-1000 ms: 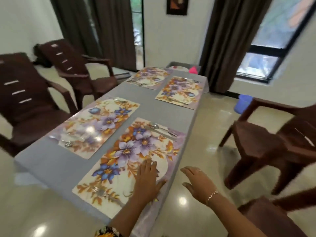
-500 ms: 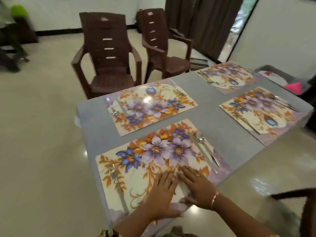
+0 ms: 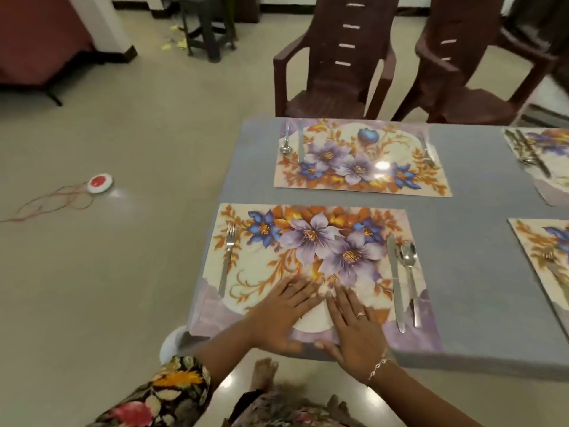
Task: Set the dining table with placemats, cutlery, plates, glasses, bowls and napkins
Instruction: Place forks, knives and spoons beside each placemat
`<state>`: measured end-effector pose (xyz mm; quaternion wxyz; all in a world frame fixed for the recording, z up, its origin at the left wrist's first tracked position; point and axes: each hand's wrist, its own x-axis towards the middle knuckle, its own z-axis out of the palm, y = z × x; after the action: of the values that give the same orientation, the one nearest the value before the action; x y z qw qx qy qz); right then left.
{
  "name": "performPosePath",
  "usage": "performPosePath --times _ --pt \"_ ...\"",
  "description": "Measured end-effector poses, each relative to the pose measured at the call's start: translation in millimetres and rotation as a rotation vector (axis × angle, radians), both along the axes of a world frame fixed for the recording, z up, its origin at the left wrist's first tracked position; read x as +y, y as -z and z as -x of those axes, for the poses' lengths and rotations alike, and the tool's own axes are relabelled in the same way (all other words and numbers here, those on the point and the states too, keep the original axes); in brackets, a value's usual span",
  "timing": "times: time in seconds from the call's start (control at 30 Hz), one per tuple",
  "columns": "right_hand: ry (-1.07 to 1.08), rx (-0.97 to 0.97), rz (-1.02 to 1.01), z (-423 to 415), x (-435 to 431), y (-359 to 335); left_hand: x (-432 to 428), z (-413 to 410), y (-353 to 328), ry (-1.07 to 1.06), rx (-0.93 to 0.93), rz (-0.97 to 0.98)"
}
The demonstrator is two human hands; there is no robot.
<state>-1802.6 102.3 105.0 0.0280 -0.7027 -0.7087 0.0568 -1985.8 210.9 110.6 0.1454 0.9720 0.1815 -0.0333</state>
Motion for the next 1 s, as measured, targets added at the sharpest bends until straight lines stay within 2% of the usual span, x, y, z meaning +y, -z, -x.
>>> performPosePath --times 0.27,0.5,0.6,0.73,0.8,0.9,1.0 --pt "-0.019 0.037 -0.035 2 -2 -2 10 4 -4 0.06 0.076 -0.131" --pt "-0.014 0.024 -0.086 4 0 0 17 4 -13 0.103 0.136 -0.148" --pt "-0.028 0.066 -0.206 -9 5 -15 9 -5 -13 0.049 0.048 -0.099" --pt "0.162 0.059 -0.375 -71 7 -21 -4 -65 -19 -0.14 0.01 -0.151" --pt "0.231 0.026 -0.351 -106 3 -15 -5 -104 -22 -0.146 -0.01 -0.108" --pt "0.168 0.01 -0.246 -134 -1 -1 -8 -143 -26 -0.122 0.1 -0.017" --pt "0.067 0.046 -0.232 -140 -4 4 -12 -154 -20 -0.105 0.117 -0.118"
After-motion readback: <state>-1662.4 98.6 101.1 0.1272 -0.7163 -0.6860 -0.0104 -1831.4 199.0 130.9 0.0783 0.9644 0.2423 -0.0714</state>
